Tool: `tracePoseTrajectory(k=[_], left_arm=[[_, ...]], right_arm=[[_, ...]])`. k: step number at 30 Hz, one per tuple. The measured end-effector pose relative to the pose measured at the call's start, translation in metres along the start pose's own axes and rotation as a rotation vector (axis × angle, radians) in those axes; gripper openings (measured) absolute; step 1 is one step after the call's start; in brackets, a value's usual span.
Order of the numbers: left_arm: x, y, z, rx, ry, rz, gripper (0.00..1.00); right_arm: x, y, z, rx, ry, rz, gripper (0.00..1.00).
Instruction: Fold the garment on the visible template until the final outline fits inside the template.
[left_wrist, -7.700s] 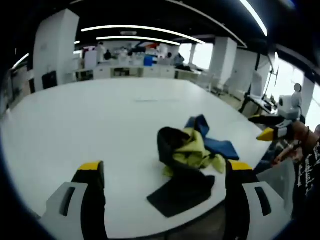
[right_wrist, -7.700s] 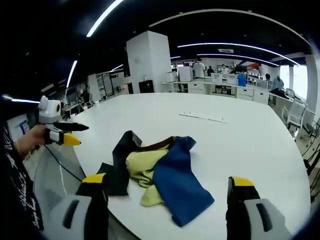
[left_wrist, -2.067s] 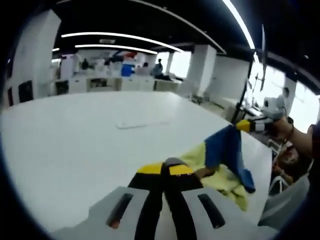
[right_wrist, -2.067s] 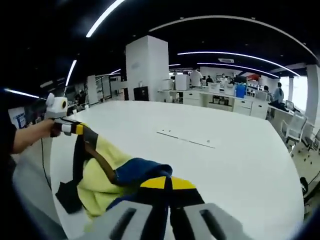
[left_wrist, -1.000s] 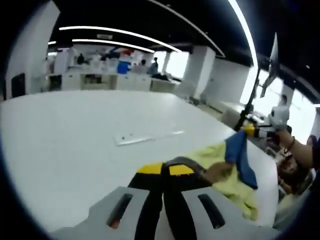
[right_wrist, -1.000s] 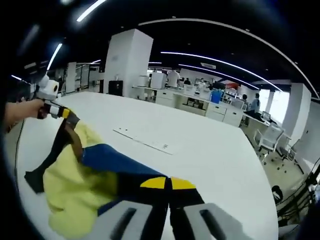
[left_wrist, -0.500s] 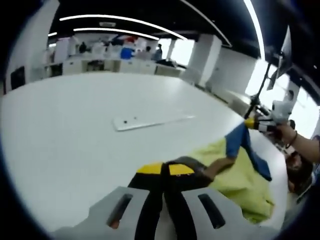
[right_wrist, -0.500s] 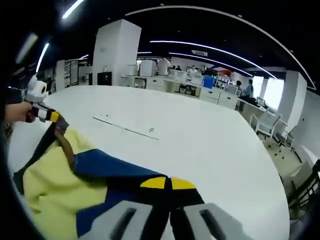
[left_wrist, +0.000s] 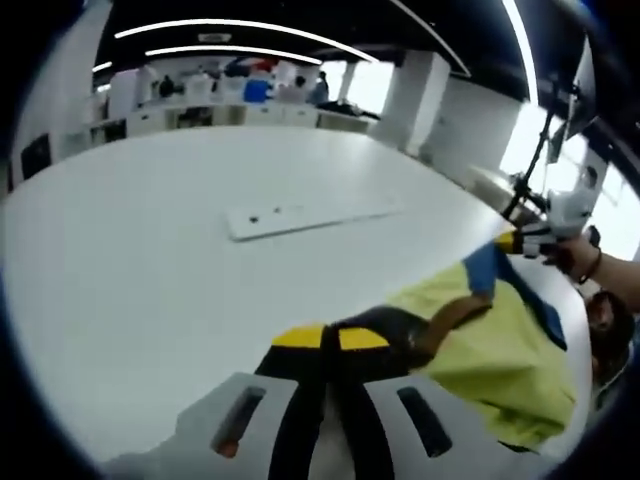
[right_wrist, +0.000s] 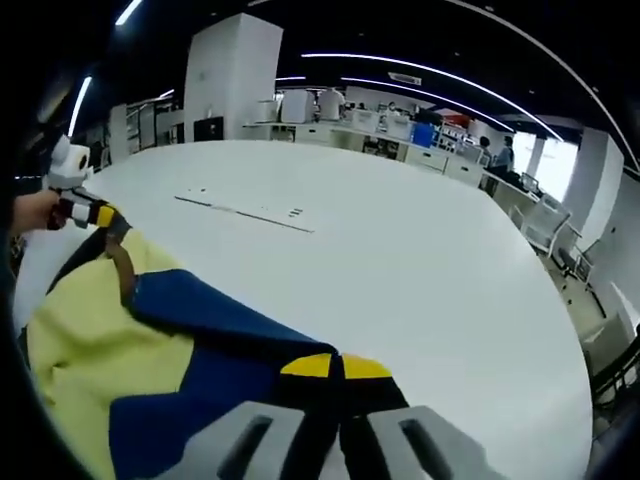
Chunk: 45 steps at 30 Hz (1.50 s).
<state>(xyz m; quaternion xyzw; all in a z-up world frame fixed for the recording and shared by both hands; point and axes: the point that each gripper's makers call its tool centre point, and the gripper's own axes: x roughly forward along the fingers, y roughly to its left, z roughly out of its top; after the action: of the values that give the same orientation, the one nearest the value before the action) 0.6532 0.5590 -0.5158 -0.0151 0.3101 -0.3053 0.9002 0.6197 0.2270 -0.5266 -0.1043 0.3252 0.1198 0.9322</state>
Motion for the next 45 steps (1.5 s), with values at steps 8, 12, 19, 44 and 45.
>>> tracePoseTrajectory(k=[8, 12, 19, 44, 45], left_arm=[[-0.006, 0.000, 0.001, 0.056, 0.020, 0.032, 0.21], [-0.016, -0.001, 0.003, 0.084, 0.017, 0.028, 0.30], [-0.024, -0.004, -0.005, 0.074, 0.034, 0.022, 0.27], [-0.026, -0.006, -0.022, 0.059, 0.073, 0.011, 0.00], [-0.028, -0.006, -0.017, 0.069, 0.059, 0.010, 0.00]], right_arm=[[-0.005, 0.001, 0.007, -0.028, -0.020, 0.004, 0.19], [-0.013, 0.011, 0.022, -0.107, -0.069, 0.061, 0.29], [-0.018, 0.046, 0.027, -0.235, -0.086, 0.184, 0.34], [0.000, 0.087, 0.043, -0.304, -0.171, 0.283, 0.00], [-0.001, 0.087, 0.048, -0.265, -0.187, 0.298, 0.00]])
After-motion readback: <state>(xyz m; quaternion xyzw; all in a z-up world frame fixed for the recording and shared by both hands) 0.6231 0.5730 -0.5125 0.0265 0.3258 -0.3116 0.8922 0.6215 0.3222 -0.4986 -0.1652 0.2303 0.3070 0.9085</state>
